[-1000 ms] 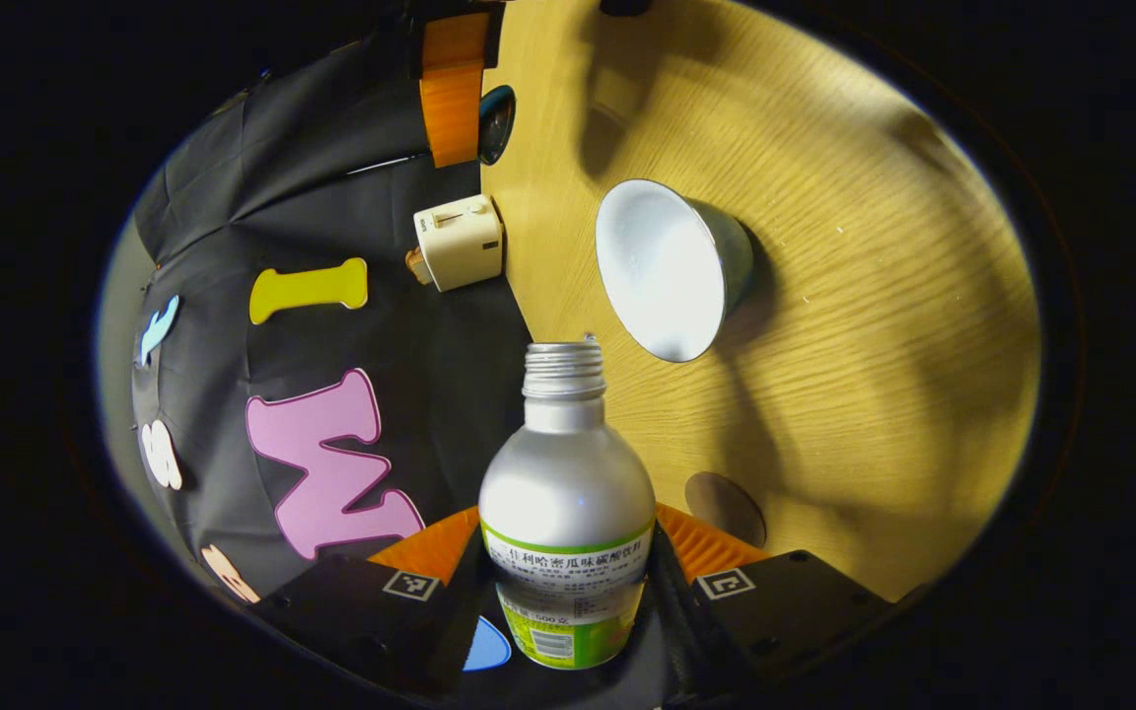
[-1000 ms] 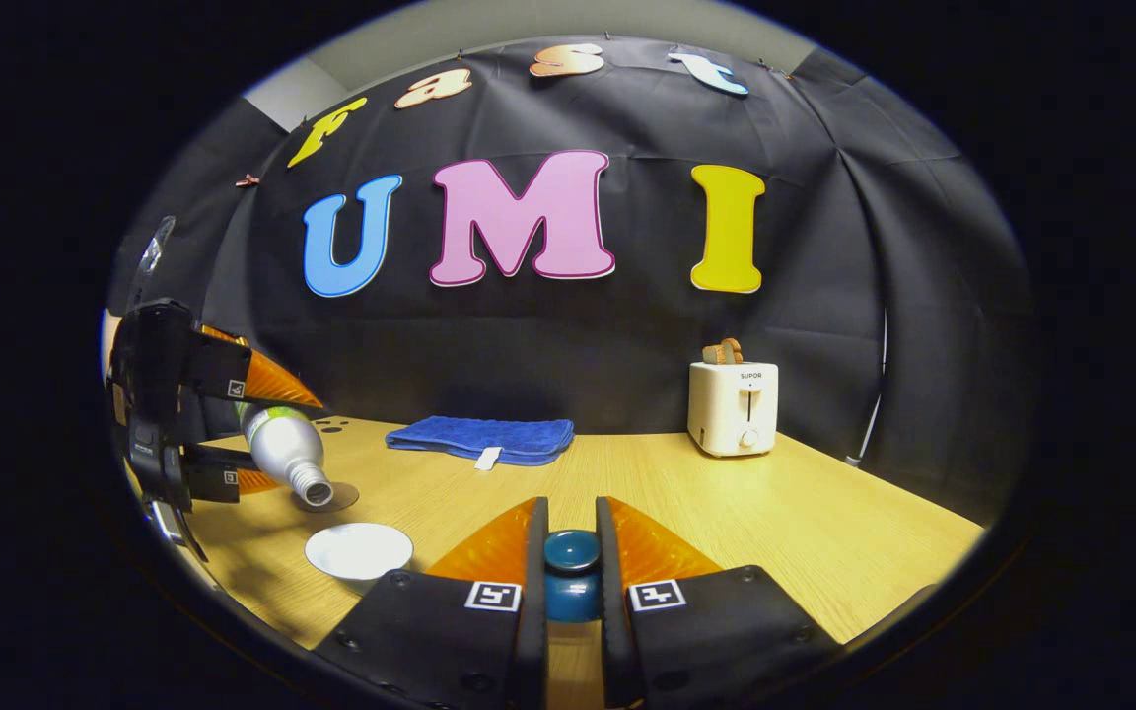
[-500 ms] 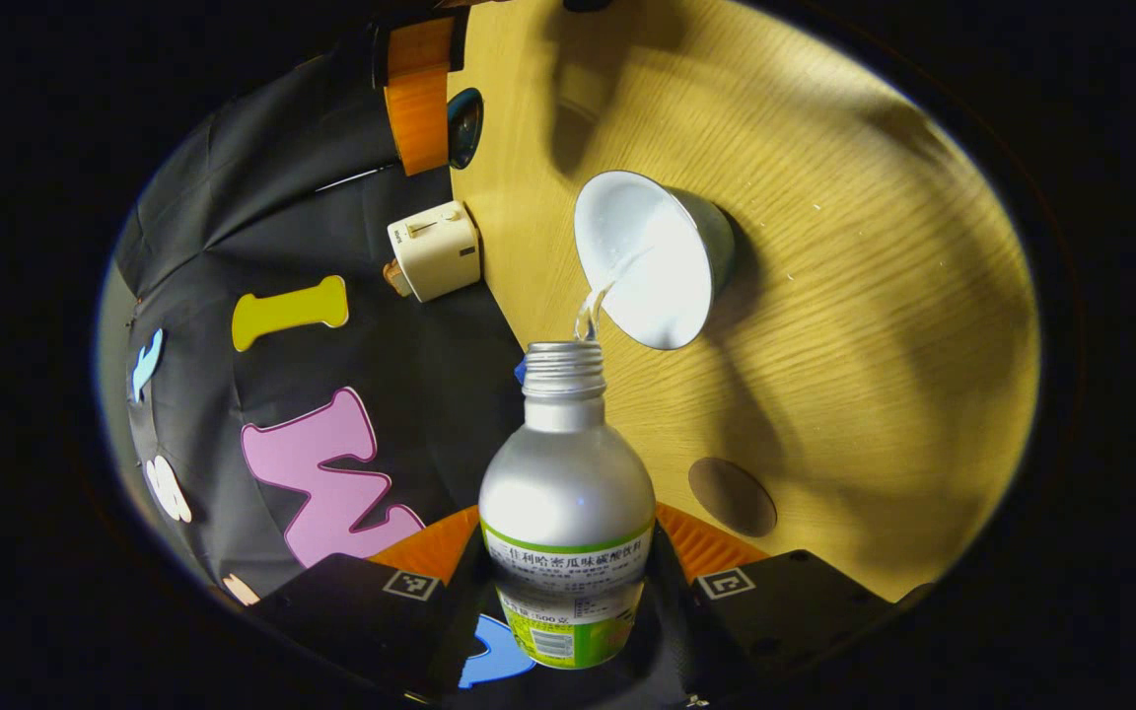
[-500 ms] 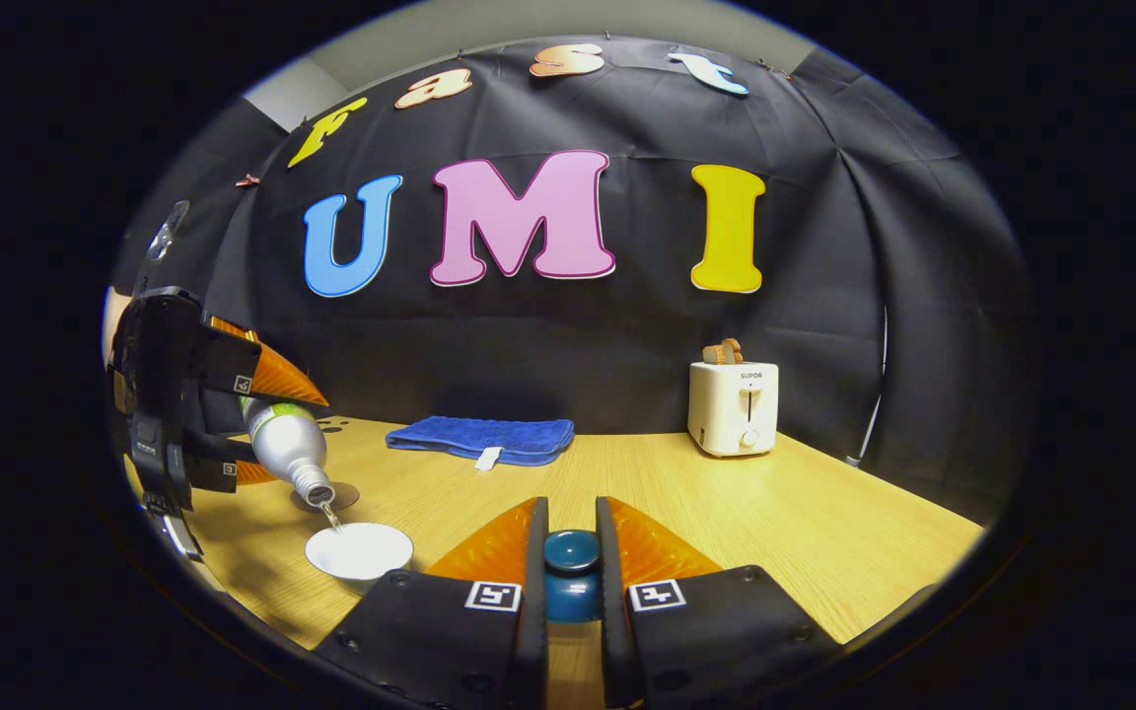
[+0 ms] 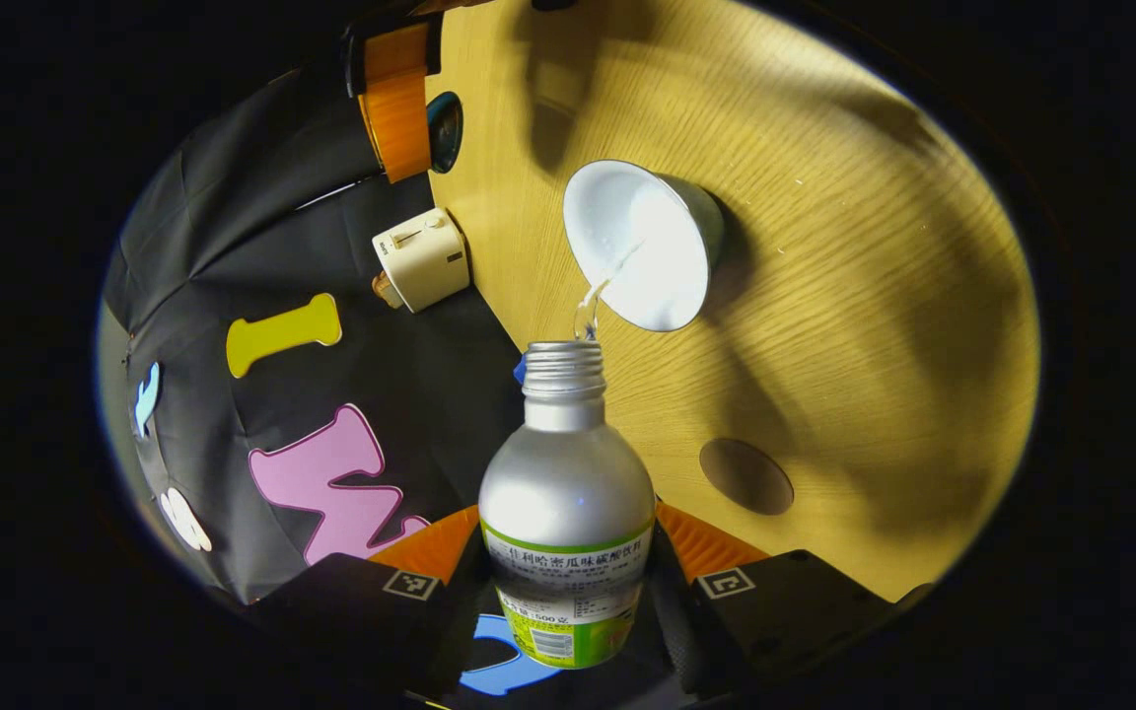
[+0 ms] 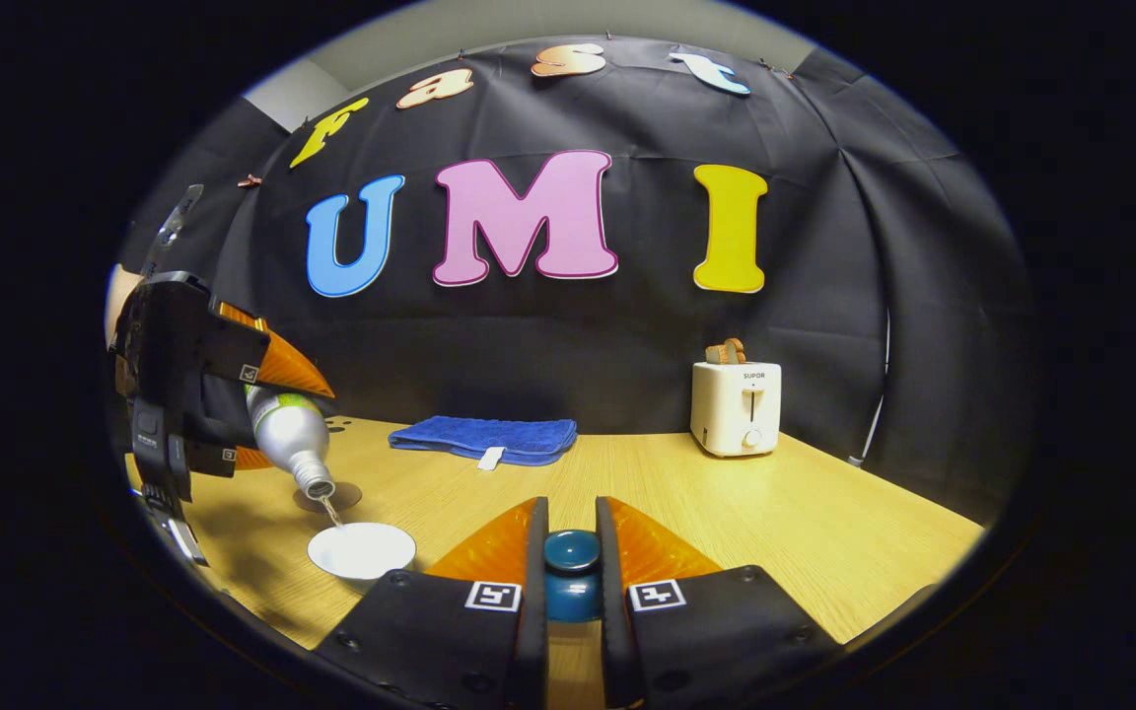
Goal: Open the teacup lid with one hand, grasp the water bottle and pour water into the teacup with the other hand; after pouring, place the water bottle on the coaster and then close the teacup lid.
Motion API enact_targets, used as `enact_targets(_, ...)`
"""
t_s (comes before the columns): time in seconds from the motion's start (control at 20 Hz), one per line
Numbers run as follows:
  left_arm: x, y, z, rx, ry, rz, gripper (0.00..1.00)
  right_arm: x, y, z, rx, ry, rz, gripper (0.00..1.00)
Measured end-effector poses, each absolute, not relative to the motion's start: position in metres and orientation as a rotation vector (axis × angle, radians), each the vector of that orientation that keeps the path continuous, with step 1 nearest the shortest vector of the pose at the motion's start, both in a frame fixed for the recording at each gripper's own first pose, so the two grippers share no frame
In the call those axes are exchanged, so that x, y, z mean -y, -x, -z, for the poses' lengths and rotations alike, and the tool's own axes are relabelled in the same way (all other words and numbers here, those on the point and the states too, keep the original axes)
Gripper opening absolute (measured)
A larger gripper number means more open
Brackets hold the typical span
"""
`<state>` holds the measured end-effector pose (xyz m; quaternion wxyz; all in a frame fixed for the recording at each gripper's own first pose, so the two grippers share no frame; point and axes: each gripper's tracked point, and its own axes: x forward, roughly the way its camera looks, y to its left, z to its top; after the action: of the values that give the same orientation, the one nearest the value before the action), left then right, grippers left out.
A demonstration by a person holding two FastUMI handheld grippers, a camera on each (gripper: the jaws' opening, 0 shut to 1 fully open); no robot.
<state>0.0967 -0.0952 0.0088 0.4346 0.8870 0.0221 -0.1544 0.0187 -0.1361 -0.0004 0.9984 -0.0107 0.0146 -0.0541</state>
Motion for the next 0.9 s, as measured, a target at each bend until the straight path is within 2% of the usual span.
enact_targets(0.9, 0.101, -0.098, -0.021, -0.046, -2.319, 0.386, 0.81, 0.136, -0.018, 0.0, -0.03, 0.021, 0.108, 0.25)
